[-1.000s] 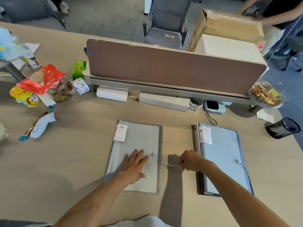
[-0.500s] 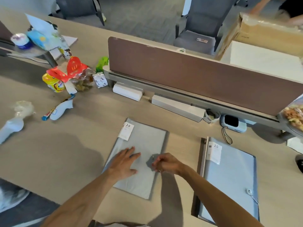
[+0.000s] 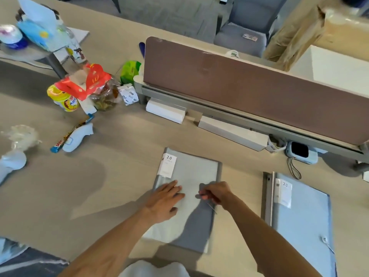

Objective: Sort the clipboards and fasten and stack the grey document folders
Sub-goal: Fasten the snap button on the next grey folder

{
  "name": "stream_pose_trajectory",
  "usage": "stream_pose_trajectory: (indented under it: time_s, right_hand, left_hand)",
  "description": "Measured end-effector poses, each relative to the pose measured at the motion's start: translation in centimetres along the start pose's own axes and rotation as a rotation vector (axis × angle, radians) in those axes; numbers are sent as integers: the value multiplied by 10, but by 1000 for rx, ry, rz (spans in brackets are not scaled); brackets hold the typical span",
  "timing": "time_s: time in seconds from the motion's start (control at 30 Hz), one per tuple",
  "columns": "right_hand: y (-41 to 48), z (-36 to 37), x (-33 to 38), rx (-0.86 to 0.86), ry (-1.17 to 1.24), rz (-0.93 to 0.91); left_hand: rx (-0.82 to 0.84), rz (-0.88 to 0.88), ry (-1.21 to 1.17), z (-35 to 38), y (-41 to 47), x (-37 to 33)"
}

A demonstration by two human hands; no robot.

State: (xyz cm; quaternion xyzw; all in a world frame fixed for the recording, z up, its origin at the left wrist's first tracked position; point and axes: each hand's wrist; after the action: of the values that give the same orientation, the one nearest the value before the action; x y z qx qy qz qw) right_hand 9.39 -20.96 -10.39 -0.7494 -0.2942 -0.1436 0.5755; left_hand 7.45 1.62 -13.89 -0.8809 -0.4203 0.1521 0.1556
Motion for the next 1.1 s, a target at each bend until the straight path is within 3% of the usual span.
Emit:
stream_pose_trajectory:
  time_s: [0.1, 0.27, 0.6, 0.77, 1.1]
  right_hand:
    - [2, -15, 2, -59, -18, 1]
    - [9, -38, -15, -57, -446, -71]
    - [-22, -35, -65, -20, -860, -557]
    - [-31, -24, -69, -15, -1085, -709]
    - [-14, 10, -33, -9, -1331, -783]
  left_hand:
    - [-103, 33, 34, -1, 8, -2]
    - [-2, -51, -25, -24, 13, -21]
    - [168, -172, 79, -24, 39, -46]
    - [227, -217, 11, -21, 36, -51]
    - [197, -147, -33, -21, 30, -37]
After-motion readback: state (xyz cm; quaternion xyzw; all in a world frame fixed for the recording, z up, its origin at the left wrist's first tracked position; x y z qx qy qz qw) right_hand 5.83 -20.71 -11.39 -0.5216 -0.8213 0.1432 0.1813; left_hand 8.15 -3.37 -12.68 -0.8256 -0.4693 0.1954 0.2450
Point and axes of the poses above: each hand's wrist, its own y-axis towards the middle knuckle, its own z-axis out of the palm, x = y × z, and after that the axes turned 5 degrees about -z, right-handed
